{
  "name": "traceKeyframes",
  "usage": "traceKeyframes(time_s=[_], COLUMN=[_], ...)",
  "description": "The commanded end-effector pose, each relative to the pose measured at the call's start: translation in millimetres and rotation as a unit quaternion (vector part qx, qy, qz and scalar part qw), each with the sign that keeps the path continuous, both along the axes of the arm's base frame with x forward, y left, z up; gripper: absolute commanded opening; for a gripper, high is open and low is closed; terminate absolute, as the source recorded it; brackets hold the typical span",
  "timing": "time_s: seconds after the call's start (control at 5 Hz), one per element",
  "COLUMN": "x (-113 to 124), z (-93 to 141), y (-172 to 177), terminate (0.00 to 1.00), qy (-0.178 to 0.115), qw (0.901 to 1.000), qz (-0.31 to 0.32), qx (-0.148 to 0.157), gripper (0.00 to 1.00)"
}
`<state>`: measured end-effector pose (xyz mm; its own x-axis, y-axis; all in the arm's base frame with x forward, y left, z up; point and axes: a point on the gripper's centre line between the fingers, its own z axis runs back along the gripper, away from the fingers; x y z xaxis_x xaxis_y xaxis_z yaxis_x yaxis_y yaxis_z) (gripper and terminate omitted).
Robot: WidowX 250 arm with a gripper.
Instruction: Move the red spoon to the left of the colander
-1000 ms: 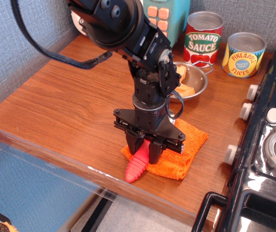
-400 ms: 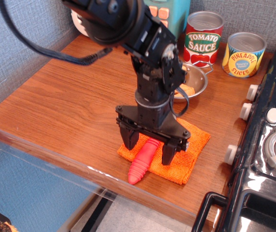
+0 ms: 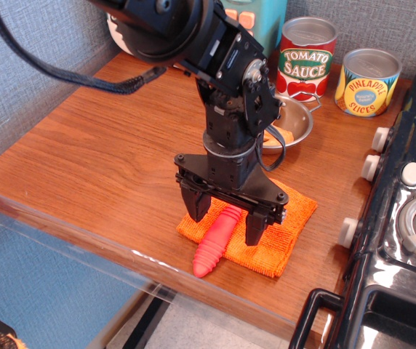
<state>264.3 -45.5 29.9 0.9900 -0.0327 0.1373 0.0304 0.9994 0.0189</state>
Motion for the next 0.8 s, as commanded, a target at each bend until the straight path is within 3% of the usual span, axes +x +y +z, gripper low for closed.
traceKeyframes(time_s=[0.0,0.2,0.4,0.6], x=[6.2,7.3,8.7,8.9], z=[-5.9,-10.1,-11.0,-7.5], y=[1.3,0.6,-0.5,-0.7], terminate=[0.0,0.0,0.0,0.0], qy=[-0.001,0.003,0.003,0.0], qw=[1.0,1.0,1.0,1.0], qz=[0.002,0.002,0.0,0.001], qx=[0.002,0.004,0.004,0.003], gripper=[1.0,1.0,0.0,0.0])
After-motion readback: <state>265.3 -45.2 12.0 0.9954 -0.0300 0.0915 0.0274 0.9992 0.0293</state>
